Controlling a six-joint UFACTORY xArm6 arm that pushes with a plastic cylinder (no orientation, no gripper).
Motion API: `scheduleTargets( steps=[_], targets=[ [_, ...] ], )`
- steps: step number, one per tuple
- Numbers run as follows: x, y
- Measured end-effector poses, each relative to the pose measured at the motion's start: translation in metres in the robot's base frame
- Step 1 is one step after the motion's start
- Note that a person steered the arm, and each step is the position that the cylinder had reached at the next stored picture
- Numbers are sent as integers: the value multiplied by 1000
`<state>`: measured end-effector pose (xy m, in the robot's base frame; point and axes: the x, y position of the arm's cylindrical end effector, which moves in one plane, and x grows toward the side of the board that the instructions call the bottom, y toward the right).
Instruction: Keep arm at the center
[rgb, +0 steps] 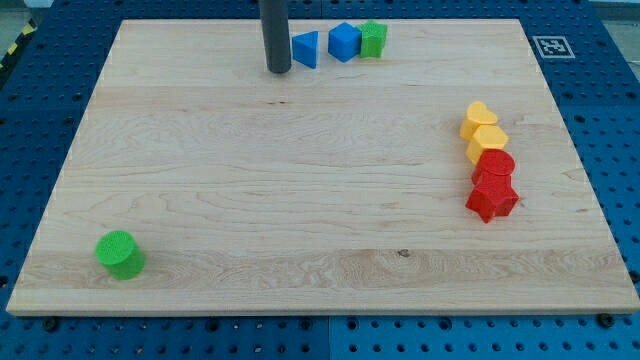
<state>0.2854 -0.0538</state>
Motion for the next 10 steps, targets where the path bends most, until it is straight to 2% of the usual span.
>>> scheduleTargets(
  steps=[2, 3, 4, 9, 10],
  targets=[
    [0, 47],
    [7, 43],
    [50, 30],
    [54, 29],
    [79, 29]
  ],
)
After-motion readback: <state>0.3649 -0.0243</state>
